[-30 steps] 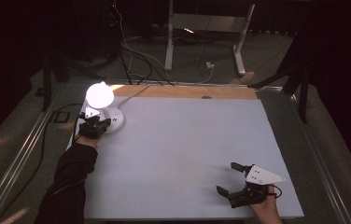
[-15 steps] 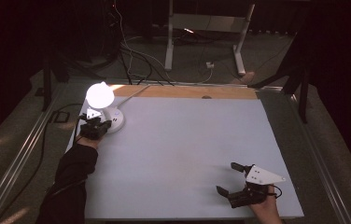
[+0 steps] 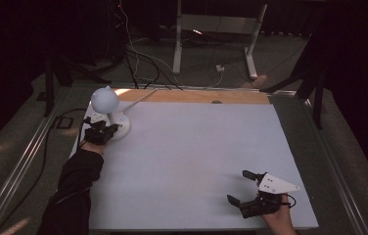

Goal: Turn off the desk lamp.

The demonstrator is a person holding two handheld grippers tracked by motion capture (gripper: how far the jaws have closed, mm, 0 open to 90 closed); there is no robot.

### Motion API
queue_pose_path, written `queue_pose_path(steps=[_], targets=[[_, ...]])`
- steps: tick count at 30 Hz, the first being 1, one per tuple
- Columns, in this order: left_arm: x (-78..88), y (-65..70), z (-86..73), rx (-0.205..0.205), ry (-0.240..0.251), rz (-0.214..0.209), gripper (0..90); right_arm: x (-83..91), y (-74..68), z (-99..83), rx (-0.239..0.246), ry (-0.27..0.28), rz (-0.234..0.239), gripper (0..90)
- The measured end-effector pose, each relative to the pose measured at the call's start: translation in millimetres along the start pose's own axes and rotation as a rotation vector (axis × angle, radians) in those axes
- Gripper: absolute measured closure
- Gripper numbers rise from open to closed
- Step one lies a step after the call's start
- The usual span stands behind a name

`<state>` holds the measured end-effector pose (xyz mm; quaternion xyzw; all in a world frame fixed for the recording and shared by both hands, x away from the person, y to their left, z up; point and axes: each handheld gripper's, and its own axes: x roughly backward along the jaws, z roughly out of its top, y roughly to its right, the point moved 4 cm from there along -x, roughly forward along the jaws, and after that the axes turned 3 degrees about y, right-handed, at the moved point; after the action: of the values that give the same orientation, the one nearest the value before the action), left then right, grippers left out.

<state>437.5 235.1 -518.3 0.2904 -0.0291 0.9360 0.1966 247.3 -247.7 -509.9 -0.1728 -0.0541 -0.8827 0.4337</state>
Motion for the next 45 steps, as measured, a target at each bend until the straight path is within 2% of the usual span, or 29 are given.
queue_pose_path(steps=[2,3,4,6,11,12,13,15,16,19,26,31,32,34,39,45], targets=[[3.1,0.0,3.1,0.007,0.002,0.011,90.0,0.2,-0.1,0.1,0.001,0.001,0.000,0.0],[5.1,-0.4,4.7,0.018,0.003,0.016,85.0,0.3,0.1,0.2,0.000,0.002,-0.001,0.0],[7.2,-0.2,6.3,0.030,0.008,0.019,84.1,0.3,0.3,0.2,-0.002,0.002,-0.002,0.0],[10.8,0.0,9.0,0.045,0.007,0.010,84.2,0.2,0.4,0.2,-0.002,0.003,-0.003,0.0],[17.2,0.3,12.9,0.055,-0.010,0.000,77.8,-0.2,0.2,-0.1,0.000,0.000,-0.003,0.0],[18.4,0.9,13.6,0.049,-0.009,0.005,72.3,0.0,0.4,0.0,-0.001,0.001,-0.003,0.0],[20.5,2.4,15.0,0.062,-0.011,-0.019,67.0,0.2,0.8,0.0,-0.003,0.002,-0.004,0.0],[21.5,3.5,15.3,0.067,-0.011,-0.036,65.8,0.2,0.9,-0.1,-0.003,0.002,-0.004,0.0],[22.3,4.9,15.6,0.068,-0.016,-0.050,59.7,0.1,0.5,-0.1,-0.002,0.001,-0.004,0.0],[24.5,8.5,16.0,0.065,-0.023,-0.077,55.6,0.0,0.3,0.1,-0.002,0.001,-0.004,0.0],[31.8,13.0,18.2,0.073,-0.041,-0.118,26.1,0.2,1.0,0.1,-0.004,0.002,-0.005,0.0],[36.6,12.3,15.6,0.094,-0.093,-0.168,0.8,0.0,1.0,0.1,-0.004,0.002,-0.005,0.0],[37.4,12.5,14.1,0.089,-0.110,-0.177,0.8,0.0,1.0,0.1,-0.004,0.002,-0.005,0.0],[40.0,13.6,11.4,0.065,-0.124,-0.156,0.5,0.0,0.9,0.2,-0.005,0.002,-0.005,0.0],[49.7,15.2,2.9,0.063,-0.146,-0.167,0.4,0.1,1.3,0.4,-0.008,0.005,-0.003,0.0],[57.5,16.1,-10.0,0.044,-0.174,-0.154,0.4,0.1,0.9,1.1,-0.011,0.007,-0.001,0.0]])
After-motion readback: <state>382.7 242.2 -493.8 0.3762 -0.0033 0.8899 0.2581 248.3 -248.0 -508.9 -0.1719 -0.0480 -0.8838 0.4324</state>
